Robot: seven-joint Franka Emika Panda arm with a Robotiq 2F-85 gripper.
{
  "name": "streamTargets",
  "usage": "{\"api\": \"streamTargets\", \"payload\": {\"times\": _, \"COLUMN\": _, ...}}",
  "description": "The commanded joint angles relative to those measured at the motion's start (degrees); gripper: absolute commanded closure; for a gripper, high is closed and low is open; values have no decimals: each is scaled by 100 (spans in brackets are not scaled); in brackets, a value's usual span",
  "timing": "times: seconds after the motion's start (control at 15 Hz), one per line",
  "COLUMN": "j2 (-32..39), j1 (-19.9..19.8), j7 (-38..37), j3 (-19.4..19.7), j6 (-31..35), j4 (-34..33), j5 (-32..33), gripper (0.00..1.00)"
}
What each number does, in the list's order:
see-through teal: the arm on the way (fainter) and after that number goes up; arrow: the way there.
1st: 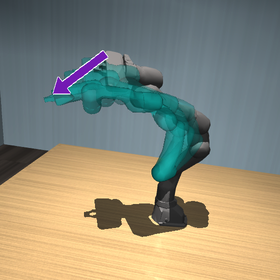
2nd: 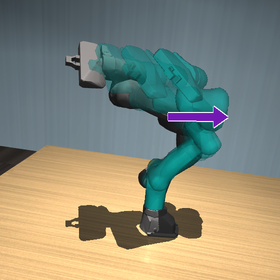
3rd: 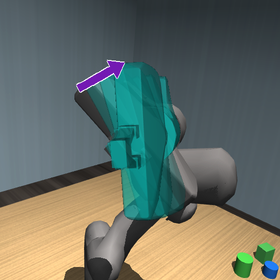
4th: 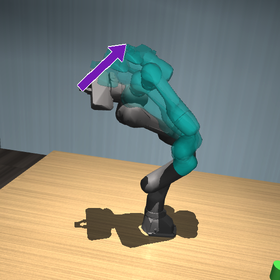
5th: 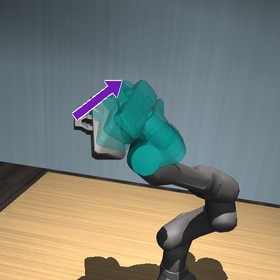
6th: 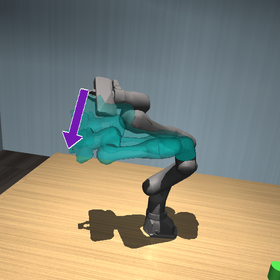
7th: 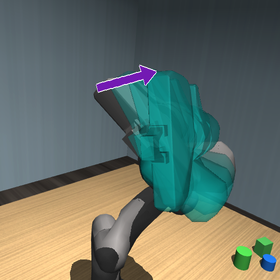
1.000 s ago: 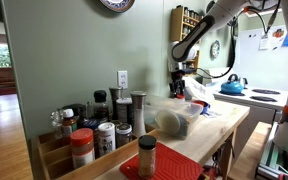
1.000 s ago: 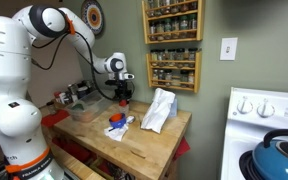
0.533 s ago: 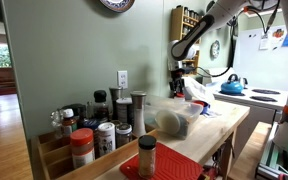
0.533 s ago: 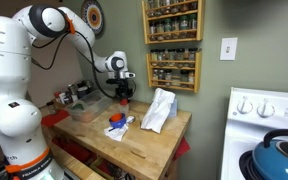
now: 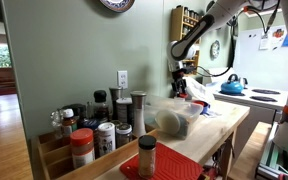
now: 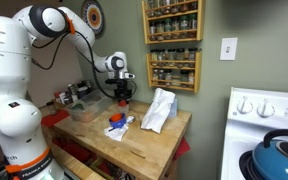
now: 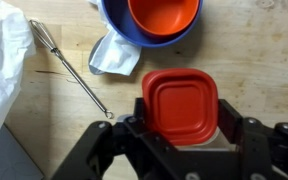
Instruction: Put the lid on the container
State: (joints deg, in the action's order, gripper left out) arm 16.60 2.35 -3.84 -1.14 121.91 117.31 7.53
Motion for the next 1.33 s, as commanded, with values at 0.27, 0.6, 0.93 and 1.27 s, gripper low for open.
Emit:
{"api": "streamTargets", "payload": {"times": 0.27, "j2": 139, "j1": 22, "j7": 32, "j3": -6, "j6": 13, "j4": -129, "j5": -42, "gripper": 54}}
{"api": "streamTargets", "payload": {"times": 0.6, "j2": 196, "j1": 0, "j7": 38, "j3": -21, "j6": 61, "j4": -146, "j5": -169, "gripper": 54}}
{"api": "streamTargets", "payload": {"times": 0.93, "j2": 221, "j1": -15, "j7": 55, "j3": -21, "j6": 165, "j4": -180, "j5": -245, "gripper": 54}}
{"api": "streamTargets", "payload": {"times": 1.27, "j2": 305, "j1": -3, "j7": 39, "j3": -24, "j6": 109, "j4": -235, "j5": -279, "gripper": 54}}
